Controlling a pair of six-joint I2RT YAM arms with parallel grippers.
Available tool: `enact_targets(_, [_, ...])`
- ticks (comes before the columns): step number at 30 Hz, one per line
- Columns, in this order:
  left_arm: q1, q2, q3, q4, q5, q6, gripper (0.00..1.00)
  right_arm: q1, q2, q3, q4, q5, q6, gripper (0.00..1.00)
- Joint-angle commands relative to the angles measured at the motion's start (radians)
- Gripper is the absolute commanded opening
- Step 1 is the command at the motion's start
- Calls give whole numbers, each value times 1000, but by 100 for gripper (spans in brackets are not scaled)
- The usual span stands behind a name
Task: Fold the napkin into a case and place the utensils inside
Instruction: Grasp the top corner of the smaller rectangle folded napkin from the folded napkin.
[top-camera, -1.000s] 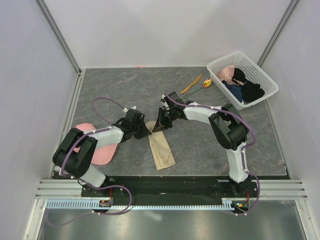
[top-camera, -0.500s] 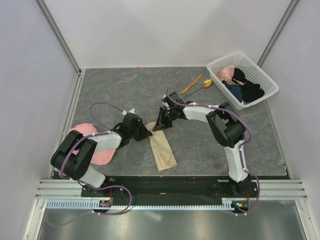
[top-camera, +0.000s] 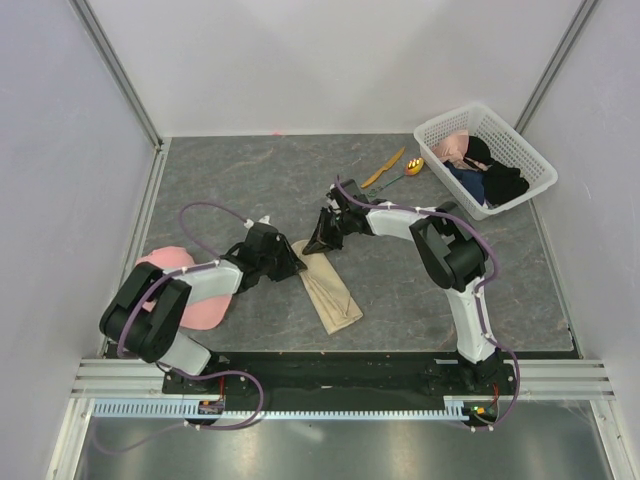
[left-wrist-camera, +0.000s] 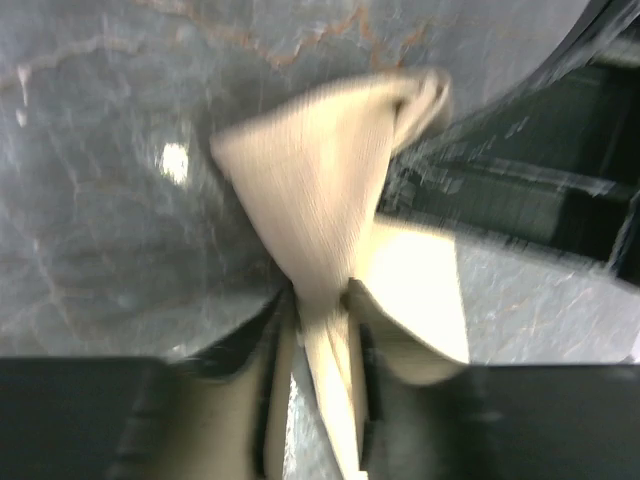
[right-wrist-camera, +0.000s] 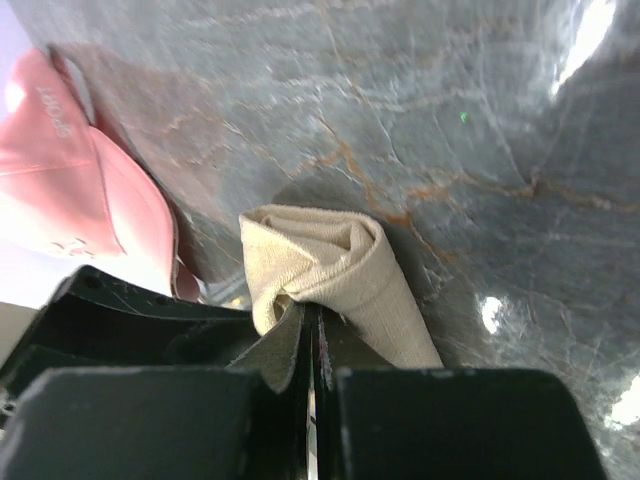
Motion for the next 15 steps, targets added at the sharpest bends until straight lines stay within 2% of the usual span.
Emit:
enact_targets(1, [-5, -101, 70, -196, -13, 78, 41, -15, -72, -36, 76, -1, 16, 1])
enact_targets(4, [-5, -155, 128, -325, -70, 112, 43, -13, -107, -64, 69, -2, 4, 1])
enact_targets(8, [2, -160, 223, -408, -168, 166, 35, -13, -117, -87, 70, -7, 2, 2])
enact_targets(15, [16, 20, 365, -448, -125, 236, 36, 3, -103, -81, 95, -15, 20, 2])
